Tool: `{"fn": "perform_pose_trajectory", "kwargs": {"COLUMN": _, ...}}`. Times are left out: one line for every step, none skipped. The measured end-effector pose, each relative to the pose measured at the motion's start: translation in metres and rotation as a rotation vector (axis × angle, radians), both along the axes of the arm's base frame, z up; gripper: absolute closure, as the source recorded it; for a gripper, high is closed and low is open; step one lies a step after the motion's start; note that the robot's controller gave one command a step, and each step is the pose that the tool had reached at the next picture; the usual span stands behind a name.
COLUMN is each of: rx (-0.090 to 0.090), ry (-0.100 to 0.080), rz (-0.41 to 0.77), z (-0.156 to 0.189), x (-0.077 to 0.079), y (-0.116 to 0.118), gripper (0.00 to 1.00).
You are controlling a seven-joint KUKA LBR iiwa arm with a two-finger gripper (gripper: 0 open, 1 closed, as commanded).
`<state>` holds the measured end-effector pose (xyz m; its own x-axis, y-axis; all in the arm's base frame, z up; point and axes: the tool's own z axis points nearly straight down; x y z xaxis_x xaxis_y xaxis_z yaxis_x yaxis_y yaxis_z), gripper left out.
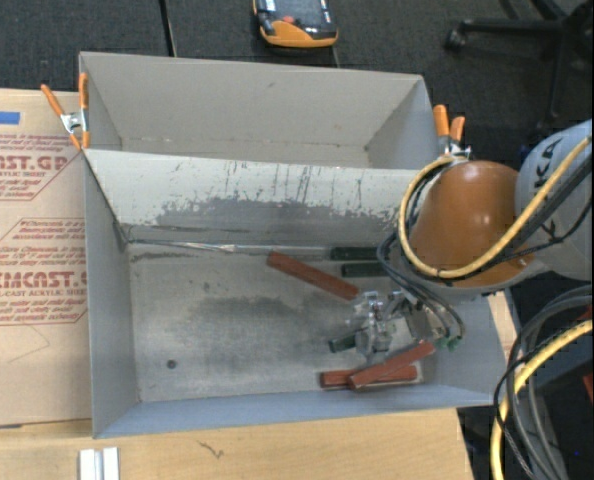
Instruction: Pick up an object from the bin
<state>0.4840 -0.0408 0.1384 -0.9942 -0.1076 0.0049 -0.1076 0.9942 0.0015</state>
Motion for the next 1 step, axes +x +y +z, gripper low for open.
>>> {"fn": "perform_pose_trajectory", "kwargs": {"rx": -0.001, "ry": -0.006, "rz": 0.000, "z": 0.0189, "x": 0.0009, "y": 0.0001, "gripper": 1.00}}
